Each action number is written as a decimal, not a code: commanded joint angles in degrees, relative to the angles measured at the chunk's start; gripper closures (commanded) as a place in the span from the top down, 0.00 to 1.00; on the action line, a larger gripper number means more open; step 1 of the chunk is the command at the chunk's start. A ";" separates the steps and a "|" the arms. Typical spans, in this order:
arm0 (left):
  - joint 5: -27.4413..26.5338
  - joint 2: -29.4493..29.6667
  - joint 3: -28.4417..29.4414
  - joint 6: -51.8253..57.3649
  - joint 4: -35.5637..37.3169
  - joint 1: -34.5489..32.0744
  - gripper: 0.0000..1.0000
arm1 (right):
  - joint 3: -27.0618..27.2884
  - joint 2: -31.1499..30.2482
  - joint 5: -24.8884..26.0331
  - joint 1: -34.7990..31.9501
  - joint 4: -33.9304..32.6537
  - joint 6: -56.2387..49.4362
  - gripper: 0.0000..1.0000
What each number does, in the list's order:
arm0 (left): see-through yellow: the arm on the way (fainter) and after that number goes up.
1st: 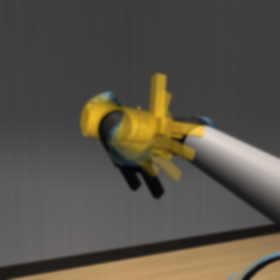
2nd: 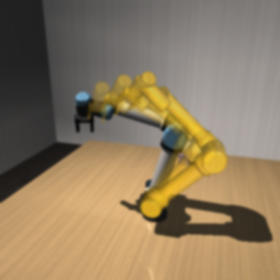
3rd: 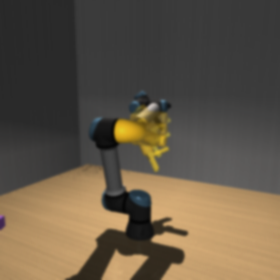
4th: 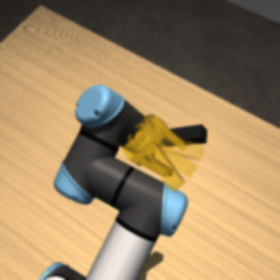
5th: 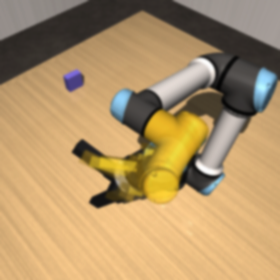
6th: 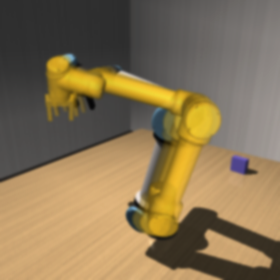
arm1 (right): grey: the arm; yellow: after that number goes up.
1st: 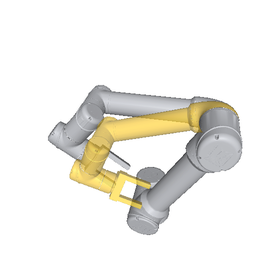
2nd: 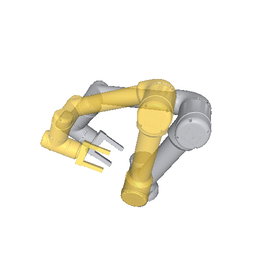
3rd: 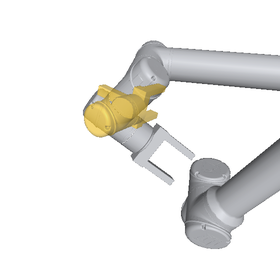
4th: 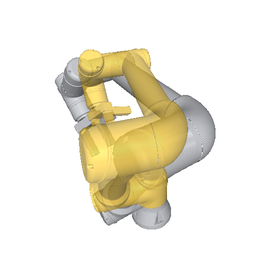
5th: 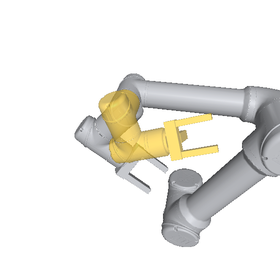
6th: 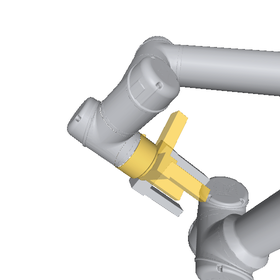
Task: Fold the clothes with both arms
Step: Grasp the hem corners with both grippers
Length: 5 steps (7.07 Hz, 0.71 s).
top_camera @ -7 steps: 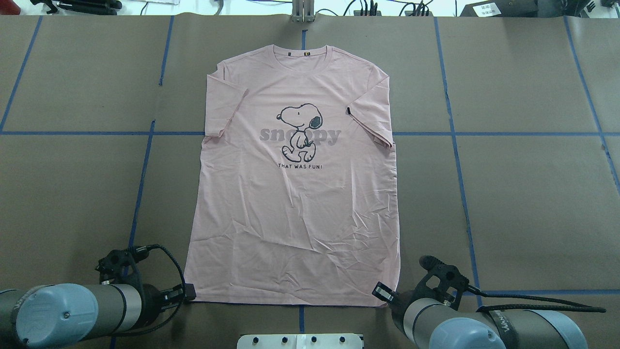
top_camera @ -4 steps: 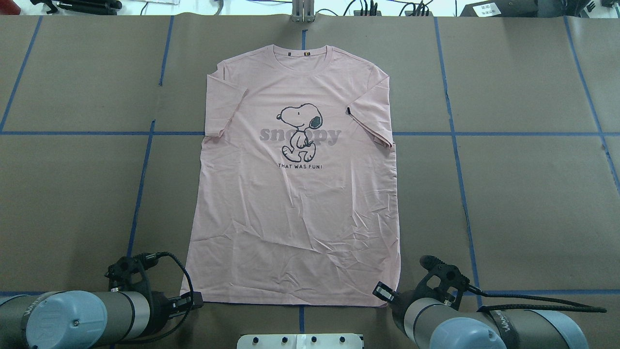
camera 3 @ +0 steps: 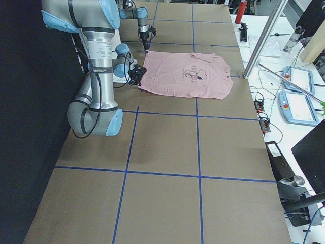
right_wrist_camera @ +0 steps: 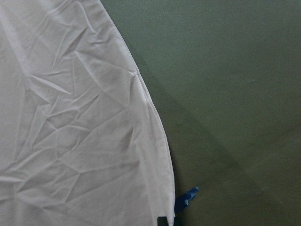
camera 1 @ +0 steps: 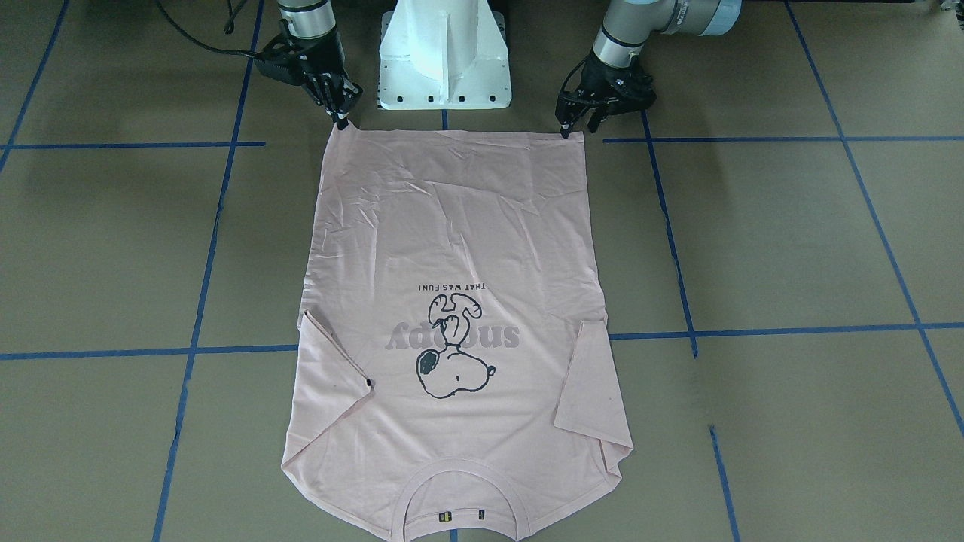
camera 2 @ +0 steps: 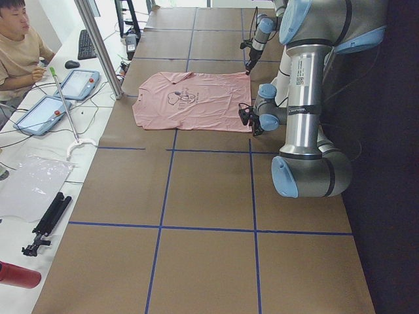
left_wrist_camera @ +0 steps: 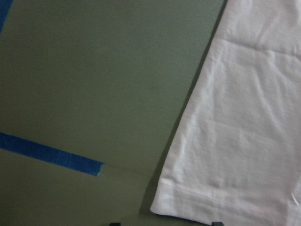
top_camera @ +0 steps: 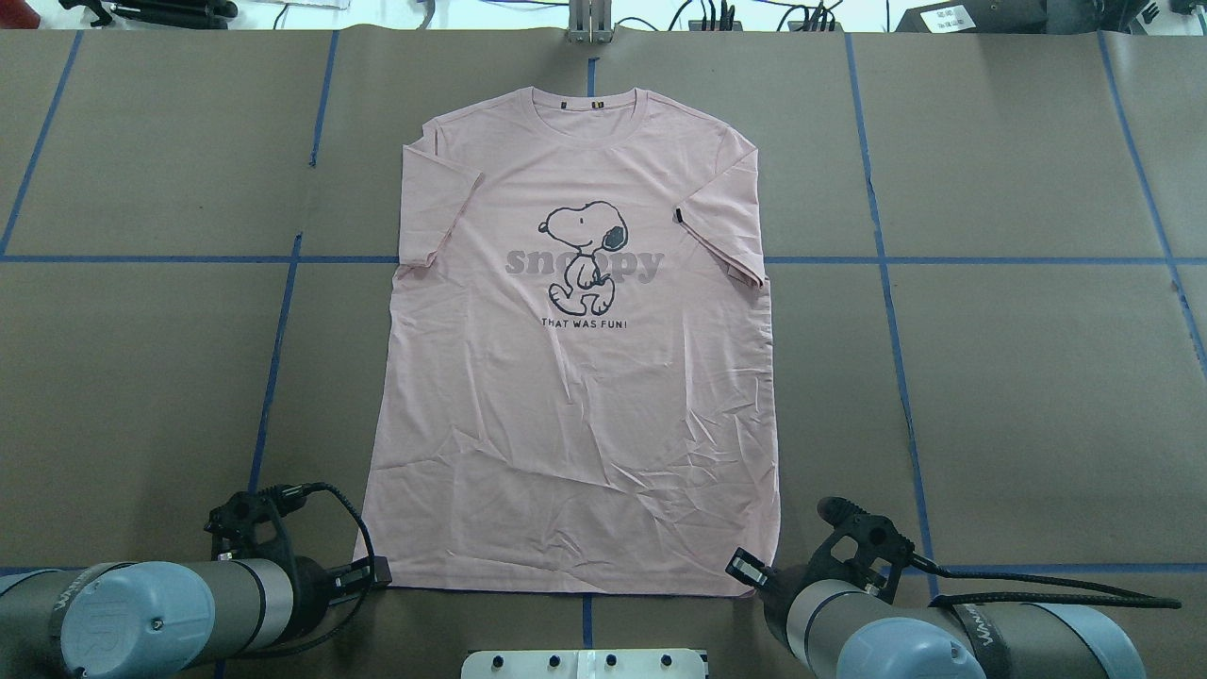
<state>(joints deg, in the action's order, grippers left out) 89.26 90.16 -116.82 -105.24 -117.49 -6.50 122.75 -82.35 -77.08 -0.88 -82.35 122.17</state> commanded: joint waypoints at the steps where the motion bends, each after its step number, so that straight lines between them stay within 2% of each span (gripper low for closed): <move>1: -0.31 0.02 -0.08 -0.14 0.06 -0.35 0.38 | -0.14 0.00 0.00 0.00 0.00 0.00 0.00; 2: -0.31 0.02 -0.42 -0.23 0.06 -0.70 0.00 | -0.06 -0.09 0.00 0.09 0.00 0.00 0.00; 5: -0.23 0.10 -0.60 -2.24 0.06 -1.14 0.00 | -0.58 0.26 0.00 0.27 0.00 0.00 0.00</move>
<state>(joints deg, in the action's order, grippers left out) 88.96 90.20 -117.31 -106.06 -117.48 -7.47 122.27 -82.32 -77.04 -0.67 -82.35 122.17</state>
